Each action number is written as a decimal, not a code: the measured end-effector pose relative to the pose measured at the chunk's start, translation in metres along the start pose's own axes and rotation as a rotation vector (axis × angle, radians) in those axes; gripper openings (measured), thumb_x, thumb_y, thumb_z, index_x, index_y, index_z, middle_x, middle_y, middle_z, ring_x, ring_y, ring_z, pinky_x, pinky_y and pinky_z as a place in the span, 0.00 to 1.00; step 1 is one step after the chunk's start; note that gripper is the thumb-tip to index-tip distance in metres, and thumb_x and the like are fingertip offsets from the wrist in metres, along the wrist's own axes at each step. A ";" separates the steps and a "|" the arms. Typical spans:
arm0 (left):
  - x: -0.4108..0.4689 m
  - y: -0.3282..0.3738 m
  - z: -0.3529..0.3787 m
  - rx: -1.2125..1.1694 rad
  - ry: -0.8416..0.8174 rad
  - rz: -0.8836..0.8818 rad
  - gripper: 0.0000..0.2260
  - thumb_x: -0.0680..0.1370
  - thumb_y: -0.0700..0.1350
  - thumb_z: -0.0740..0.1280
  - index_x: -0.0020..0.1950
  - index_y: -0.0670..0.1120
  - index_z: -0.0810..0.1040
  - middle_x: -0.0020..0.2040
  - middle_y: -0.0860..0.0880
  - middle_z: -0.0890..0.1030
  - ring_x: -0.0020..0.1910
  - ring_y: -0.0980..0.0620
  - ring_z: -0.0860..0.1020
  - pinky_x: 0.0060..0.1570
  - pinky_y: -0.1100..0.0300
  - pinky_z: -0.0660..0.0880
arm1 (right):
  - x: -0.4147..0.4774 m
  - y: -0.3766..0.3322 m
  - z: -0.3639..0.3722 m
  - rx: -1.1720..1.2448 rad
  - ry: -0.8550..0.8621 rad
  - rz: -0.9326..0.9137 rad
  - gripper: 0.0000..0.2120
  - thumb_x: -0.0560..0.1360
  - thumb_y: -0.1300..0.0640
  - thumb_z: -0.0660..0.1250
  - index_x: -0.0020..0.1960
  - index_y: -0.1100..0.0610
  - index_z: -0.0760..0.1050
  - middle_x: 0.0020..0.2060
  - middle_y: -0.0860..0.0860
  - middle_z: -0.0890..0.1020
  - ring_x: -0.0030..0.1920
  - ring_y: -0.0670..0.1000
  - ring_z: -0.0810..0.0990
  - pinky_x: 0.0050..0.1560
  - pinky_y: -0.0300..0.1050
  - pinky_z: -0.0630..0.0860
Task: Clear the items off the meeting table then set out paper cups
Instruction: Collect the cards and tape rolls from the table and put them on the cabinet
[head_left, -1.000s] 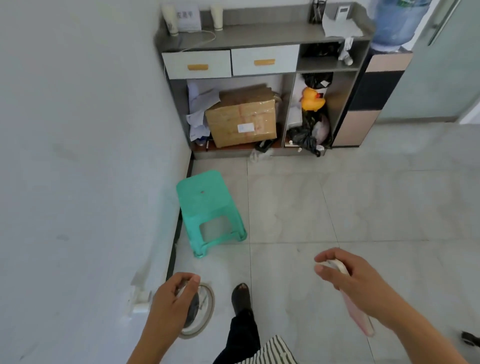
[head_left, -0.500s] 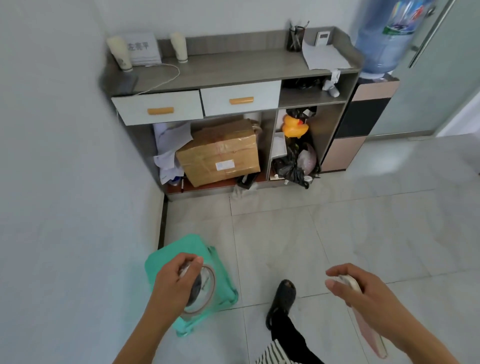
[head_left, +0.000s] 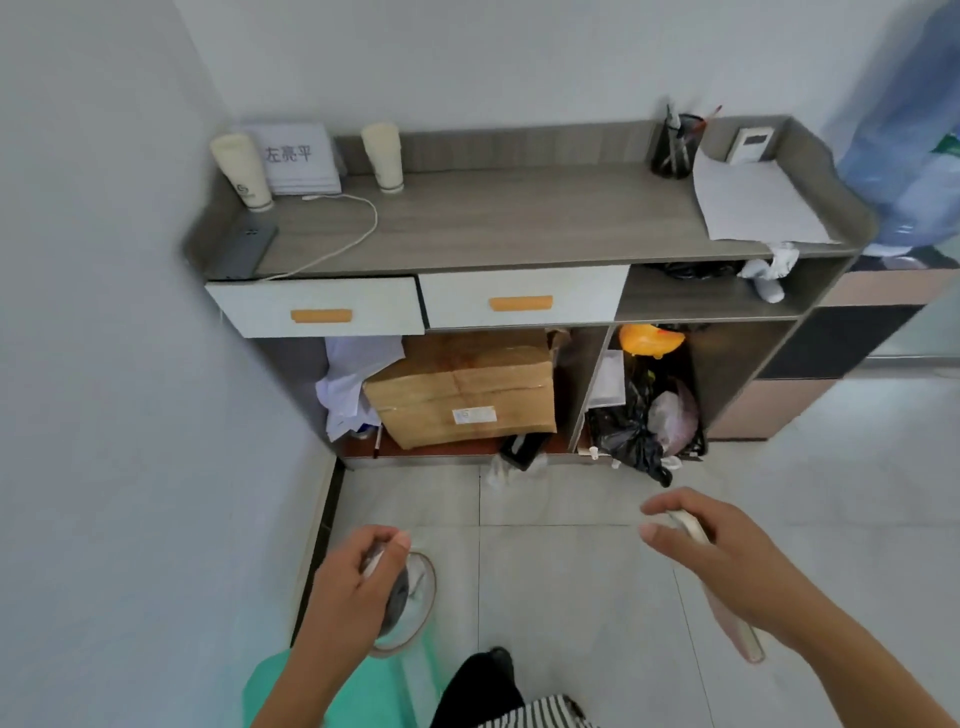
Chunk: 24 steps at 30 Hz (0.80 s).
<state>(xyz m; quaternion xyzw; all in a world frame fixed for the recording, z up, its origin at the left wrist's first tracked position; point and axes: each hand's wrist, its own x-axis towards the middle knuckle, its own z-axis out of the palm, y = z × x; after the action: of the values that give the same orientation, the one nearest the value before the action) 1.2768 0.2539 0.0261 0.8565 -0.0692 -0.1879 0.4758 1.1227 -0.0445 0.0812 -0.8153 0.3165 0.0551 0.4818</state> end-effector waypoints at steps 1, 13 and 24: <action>0.015 0.001 0.001 -0.002 0.002 -0.020 0.05 0.77 0.48 0.67 0.42 0.50 0.80 0.36 0.49 0.80 0.38 0.50 0.79 0.40 0.59 0.72 | 0.019 -0.010 -0.002 0.003 -0.013 -0.013 0.06 0.72 0.45 0.70 0.48 0.41 0.78 0.46 0.55 0.82 0.46 0.56 0.81 0.42 0.42 0.74; 0.268 0.079 -0.013 -0.071 0.006 -0.005 0.08 0.76 0.52 0.66 0.40 0.52 0.80 0.30 0.50 0.80 0.30 0.54 0.77 0.36 0.61 0.73 | 0.237 -0.106 -0.024 0.031 -0.048 0.026 0.03 0.73 0.49 0.71 0.46 0.43 0.80 0.45 0.55 0.83 0.41 0.59 0.79 0.40 0.42 0.72; 0.404 0.133 -0.008 -0.064 0.088 -0.031 0.07 0.78 0.45 0.66 0.41 0.47 0.80 0.35 0.52 0.82 0.35 0.60 0.78 0.37 0.72 0.71 | 0.422 -0.193 -0.064 -0.073 -0.059 -0.123 0.18 0.73 0.46 0.70 0.61 0.43 0.72 0.48 0.45 0.79 0.45 0.47 0.79 0.46 0.41 0.75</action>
<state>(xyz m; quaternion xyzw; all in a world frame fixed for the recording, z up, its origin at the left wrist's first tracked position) 1.6590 0.0687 0.0382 0.8493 -0.0291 -0.1595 0.5025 1.5536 -0.2275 0.0939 -0.8483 0.2493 0.0610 0.4632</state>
